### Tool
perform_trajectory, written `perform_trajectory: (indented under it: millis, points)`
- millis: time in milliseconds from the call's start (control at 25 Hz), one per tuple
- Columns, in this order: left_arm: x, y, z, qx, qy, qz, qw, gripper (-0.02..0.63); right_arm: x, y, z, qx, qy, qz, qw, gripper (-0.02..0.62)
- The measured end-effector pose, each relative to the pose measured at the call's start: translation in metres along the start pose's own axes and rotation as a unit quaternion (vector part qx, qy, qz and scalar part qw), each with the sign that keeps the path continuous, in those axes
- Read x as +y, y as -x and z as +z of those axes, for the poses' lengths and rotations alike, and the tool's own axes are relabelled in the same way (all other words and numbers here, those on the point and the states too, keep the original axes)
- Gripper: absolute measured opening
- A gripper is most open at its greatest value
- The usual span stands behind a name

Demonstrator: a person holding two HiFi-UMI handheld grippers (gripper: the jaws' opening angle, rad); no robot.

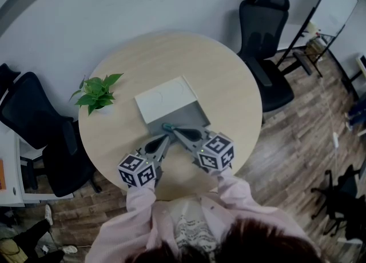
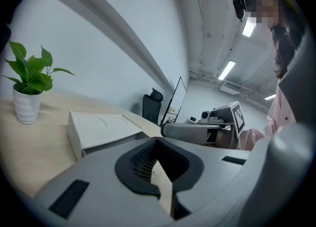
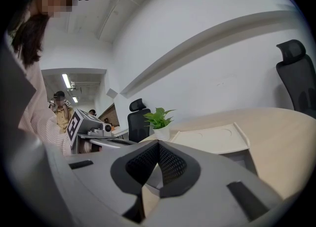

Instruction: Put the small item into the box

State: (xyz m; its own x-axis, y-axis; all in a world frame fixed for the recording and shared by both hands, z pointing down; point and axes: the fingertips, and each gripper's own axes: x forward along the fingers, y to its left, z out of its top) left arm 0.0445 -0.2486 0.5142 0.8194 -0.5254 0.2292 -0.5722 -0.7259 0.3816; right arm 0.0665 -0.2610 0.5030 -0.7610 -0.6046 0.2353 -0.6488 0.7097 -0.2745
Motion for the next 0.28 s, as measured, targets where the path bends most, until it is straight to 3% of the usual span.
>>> perform_trajectory:
  millis: [280]
  points:
    - [-0.0033, 0.0021, -0.0011, 0.001, -0.003, -0.001, 1.0000, 0.009, 0.0038, 0.0013, -0.0015, -0.001, 0.002, 0.003, 1.000, -0.003]
